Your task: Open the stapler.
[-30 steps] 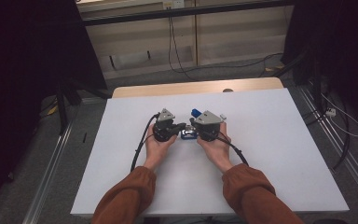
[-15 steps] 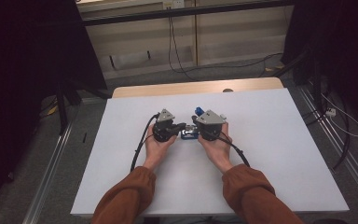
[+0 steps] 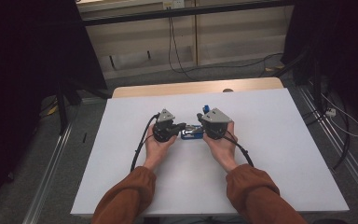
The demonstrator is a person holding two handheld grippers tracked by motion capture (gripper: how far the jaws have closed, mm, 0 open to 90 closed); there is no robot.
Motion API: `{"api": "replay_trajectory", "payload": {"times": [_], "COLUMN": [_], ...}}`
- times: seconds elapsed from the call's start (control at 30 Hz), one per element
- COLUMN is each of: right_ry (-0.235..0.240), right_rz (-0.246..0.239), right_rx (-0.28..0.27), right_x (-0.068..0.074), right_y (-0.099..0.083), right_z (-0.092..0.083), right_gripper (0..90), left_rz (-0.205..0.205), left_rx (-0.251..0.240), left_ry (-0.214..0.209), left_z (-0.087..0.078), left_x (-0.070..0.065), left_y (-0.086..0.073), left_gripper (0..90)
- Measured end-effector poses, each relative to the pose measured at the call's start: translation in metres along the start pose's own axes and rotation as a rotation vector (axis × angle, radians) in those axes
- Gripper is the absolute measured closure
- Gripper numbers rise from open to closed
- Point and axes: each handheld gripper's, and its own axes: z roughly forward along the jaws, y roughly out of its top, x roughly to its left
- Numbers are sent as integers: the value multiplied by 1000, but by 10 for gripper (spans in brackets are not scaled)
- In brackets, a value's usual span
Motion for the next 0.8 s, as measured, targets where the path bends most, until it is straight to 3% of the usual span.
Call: {"api": "replay_trajectory", "payload": {"times": [0.27, 0.8], "right_ry": [2, -1], "right_rz": [41, 32], "right_rx": [-1, 4], "right_x": [-5, -8], "right_y": [0, 0], "right_z": [-3, -6], "right_gripper": [900, 900], "left_rz": [-11, -16], "left_rx": [-2, 1], "left_ry": [-4, -3], "left_z": [0, 0], "left_x": [0, 0], "left_y": [0, 0], "left_gripper": [900, 900]}}
